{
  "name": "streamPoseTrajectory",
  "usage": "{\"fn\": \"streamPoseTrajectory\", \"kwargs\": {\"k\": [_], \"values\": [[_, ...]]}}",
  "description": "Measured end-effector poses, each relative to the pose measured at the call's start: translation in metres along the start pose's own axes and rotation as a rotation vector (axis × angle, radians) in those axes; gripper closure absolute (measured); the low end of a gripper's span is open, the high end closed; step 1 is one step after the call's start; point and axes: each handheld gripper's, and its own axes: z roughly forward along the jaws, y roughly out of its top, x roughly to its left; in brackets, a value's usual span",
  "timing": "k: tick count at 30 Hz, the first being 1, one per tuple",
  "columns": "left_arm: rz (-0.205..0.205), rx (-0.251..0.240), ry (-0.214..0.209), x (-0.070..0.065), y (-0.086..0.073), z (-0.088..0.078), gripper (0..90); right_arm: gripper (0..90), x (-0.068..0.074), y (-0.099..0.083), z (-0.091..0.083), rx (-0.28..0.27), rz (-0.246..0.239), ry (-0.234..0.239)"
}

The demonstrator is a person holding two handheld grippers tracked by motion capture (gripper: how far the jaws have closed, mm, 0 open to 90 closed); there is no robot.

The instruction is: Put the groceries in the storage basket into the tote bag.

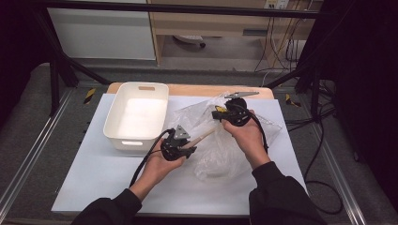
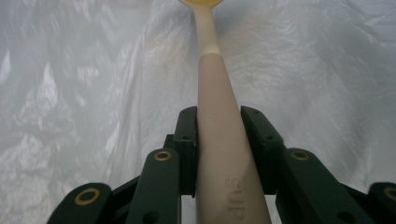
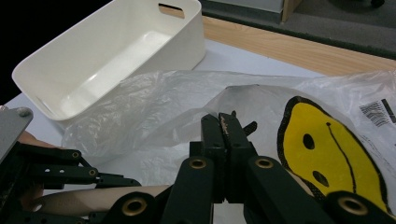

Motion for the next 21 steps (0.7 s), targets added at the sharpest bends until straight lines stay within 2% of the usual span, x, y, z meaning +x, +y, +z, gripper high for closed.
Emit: {"fn": "streamPoseTrajectory", "kwargs": {"k": [11,14,21], "values": [[0.013,-0.017,0.031,-0.012,0.015,0.020,68.5,90.0,0.006,-0.001,0.004,-0.001,-0.004,0.012],[0.014,-0.020,0.034,-0.015,0.016,0.027,68.5,90.0,0.006,0.000,0.003,-0.004,-0.005,0.014],[0.043,-0.012,0.053,-0.022,0.013,0.041,68.5,90.0,0.006,0.001,-0.003,-0.017,-0.005,0.019]]}}
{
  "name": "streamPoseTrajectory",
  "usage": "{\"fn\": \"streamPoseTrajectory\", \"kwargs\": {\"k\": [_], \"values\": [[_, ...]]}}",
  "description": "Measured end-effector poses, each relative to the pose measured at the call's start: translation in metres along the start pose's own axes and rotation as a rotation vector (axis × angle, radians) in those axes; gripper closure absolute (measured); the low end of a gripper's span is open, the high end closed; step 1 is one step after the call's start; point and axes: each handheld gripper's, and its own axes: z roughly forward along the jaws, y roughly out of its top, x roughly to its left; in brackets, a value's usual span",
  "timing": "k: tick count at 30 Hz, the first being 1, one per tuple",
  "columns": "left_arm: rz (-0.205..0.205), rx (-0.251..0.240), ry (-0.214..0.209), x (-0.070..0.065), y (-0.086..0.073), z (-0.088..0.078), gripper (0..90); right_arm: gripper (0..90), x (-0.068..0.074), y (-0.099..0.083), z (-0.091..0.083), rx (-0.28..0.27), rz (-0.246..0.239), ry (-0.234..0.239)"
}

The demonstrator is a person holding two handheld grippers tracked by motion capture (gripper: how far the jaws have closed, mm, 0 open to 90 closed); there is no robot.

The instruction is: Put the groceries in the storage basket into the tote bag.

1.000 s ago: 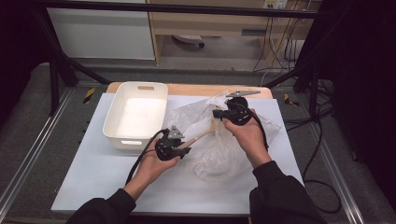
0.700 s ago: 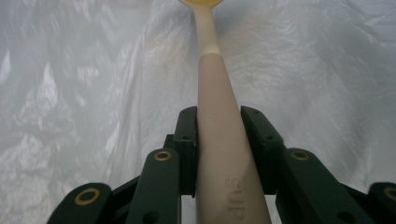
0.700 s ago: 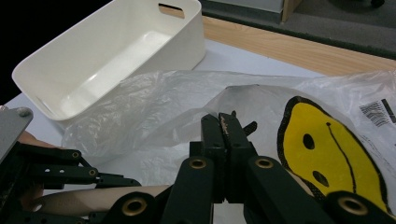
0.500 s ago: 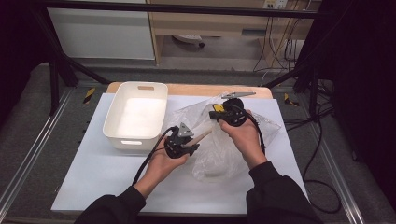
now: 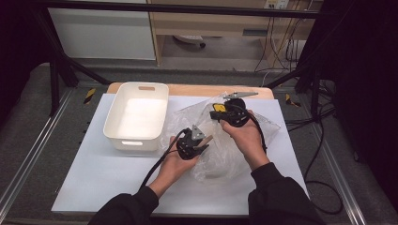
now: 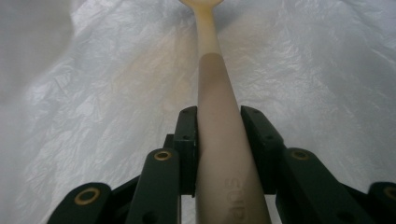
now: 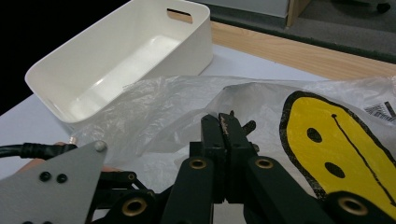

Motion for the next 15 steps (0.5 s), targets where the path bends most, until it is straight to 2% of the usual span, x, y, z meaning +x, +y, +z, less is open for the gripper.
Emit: {"fn": "streamPoseTrajectory", "kwargs": {"k": [2,11,15], "values": [[0.013,0.001,0.013,-0.002,-0.001,0.004,68.5,90.0,-0.001,0.000,-0.002,-0.007,0.002,0.003],[0.015,-0.016,0.008,-0.009,0.001,0.015,68.6,90.0,-0.002,0.000,-0.001,-0.004,0.007,0.007],[0.013,-0.009,0.005,-0.011,0.000,0.020,68.6,90.0,-0.002,0.000,-0.004,-0.010,0.007,0.007]]}}
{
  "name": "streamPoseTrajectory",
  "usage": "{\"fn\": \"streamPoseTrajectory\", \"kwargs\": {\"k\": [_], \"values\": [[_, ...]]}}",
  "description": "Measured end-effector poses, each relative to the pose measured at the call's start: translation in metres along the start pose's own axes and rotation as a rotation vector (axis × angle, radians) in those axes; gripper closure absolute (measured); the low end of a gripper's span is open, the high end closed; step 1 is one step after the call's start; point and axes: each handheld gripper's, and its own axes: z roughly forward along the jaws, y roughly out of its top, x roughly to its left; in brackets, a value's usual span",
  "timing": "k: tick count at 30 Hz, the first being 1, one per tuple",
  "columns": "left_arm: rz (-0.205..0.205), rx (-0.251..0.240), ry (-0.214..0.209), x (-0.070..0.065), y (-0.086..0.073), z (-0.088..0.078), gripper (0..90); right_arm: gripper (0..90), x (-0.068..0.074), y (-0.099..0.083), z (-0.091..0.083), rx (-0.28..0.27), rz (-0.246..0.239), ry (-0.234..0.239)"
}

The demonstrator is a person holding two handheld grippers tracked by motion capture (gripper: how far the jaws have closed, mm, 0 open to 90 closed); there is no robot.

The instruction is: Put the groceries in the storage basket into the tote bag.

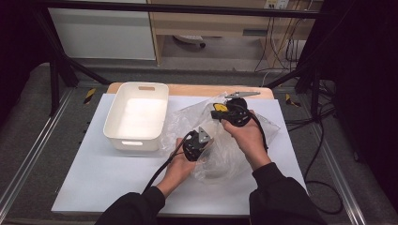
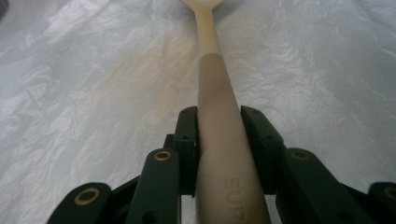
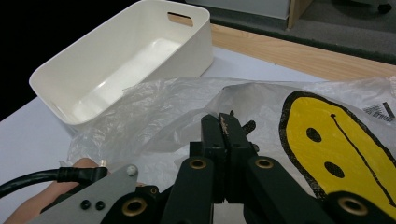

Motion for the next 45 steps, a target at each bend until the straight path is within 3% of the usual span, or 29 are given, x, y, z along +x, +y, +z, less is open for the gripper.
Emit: {"fn": "streamPoseTrajectory", "kwargs": {"k": [11,19,25,26,30,34,36,40,42,45], "values": [[0.004,-0.010,0.013,0.000,-0.001,0.006,68.6,90.0,-0.001,0.009,-0.019,-0.034,-0.009,0.001],[0.003,-0.031,0.021,0.001,0.005,0.007,68.6,90.0,0.001,0.008,-0.020,-0.031,-0.019,0.009],[0.001,-0.045,0.034,0.001,0.012,0.017,68.6,90.0,0.003,0.006,-0.021,-0.024,-0.026,0.008],[0.018,-0.027,0.037,0.002,0.013,0.018,68.6,90.0,0.003,0.006,-0.021,-0.023,-0.027,0.008],[-0.038,-0.044,0.041,0.002,0.016,0.030,68.6,90.0,0.002,0.004,-0.020,-0.023,-0.024,0.008],[-0.058,-0.057,0.044,0.003,0.014,0.038,68.5,90.0,0.000,0.001,-0.018,-0.014,-0.021,0.008],[-0.038,-0.027,0.030,0.006,0.012,0.039,68.4,90.0,-0.001,-0.001,-0.017,-0.009,-0.019,0.010],[-0.099,-0.009,0.011,0.013,0.009,0.042,67.9,90.0,-0.003,-0.002,-0.017,-0.009,-0.013,0.006],[-0.104,-0.002,0.040,0.013,0.006,0.042,65.7,90.0,-0.004,-0.002,-0.016,-0.010,-0.010,0.005],[-0.101,-0.006,0.050,0.012,0.004,0.037,59.6,90.0,-0.005,-0.003,-0.016,-0.009,-0.007,0.005]]}}
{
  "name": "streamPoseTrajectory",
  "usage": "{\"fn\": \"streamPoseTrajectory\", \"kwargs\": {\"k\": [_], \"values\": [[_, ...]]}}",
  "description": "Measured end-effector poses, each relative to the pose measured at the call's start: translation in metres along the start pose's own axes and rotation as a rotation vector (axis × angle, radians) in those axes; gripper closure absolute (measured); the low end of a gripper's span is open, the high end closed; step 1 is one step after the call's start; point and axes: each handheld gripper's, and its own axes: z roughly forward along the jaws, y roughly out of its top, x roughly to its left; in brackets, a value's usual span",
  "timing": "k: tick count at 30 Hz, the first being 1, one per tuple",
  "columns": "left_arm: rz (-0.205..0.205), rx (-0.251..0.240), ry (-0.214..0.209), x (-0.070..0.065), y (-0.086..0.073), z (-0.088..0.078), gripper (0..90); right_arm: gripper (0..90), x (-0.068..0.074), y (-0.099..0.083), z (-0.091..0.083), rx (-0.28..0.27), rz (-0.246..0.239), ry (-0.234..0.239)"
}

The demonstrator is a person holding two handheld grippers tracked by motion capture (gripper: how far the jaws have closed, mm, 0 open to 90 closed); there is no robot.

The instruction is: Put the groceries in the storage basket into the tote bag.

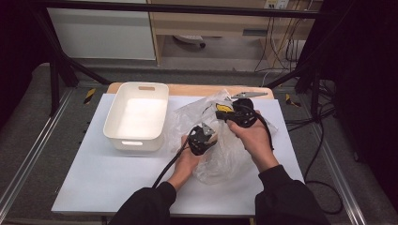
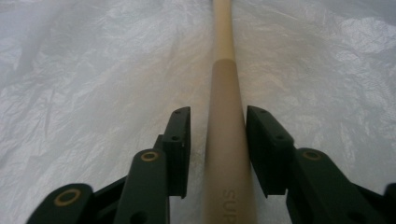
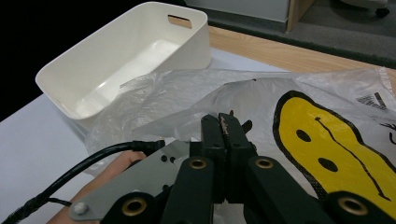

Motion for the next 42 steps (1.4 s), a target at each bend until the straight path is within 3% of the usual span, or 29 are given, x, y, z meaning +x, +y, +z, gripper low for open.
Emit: {"fn": "streamPoseTrajectory", "kwargs": {"k": [5,7,9,14,17,23,27,33,36,42], "values": [[0.036,-0.014,-0.001,-0.008,-0.009,-0.011,51.7,90.0,0.000,-0.002,0.001,0.005,0.000,-0.002],[0.084,-0.019,0.026,-0.011,-0.011,-0.017,49.8,90.0,-0.001,-0.003,0.002,0.003,0.005,0.000],[0.061,-0.041,0.011,-0.012,-0.013,-0.025,49.0,90.0,-0.001,-0.004,0.004,0.005,0.010,0.003],[0.064,-0.089,-0.021,-0.017,-0.021,-0.050,47.1,90.0,0.001,-0.010,0.010,0.018,0.009,0.002],[0.057,-0.093,-0.045,-0.018,-0.029,-0.066,44.5,90.0,0.001,-0.014,0.013,0.034,0.002,0.000],[0.000,-0.102,-0.091,-0.013,-0.045,-0.085,41.1,90.0,0.003,-0.026,0.018,0.056,-0.004,0.004],[-0.030,-0.113,-0.092,-0.008,-0.048,-0.093,39.0,90.0,0.003,-0.037,0.024,0.063,0.029,0.016],[-0.062,-0.131,-0.085,0.001,-0.055,-0.106,35.9,90.0,0.002,-0.060,0.030,0.079,0.038,0.008],[-0.091,-0.142,-0.101,0.002,-0.054,-0.113,34.1,90.0,-0.001,-0.073,0.034,0.088,0.046,0.006],[-0.083,-0.172,-0.089,0.002,-0.053,-0.121,29.0,90.0,-0.004,-0.088,0.041,0.105,0.049,0.000]]}}
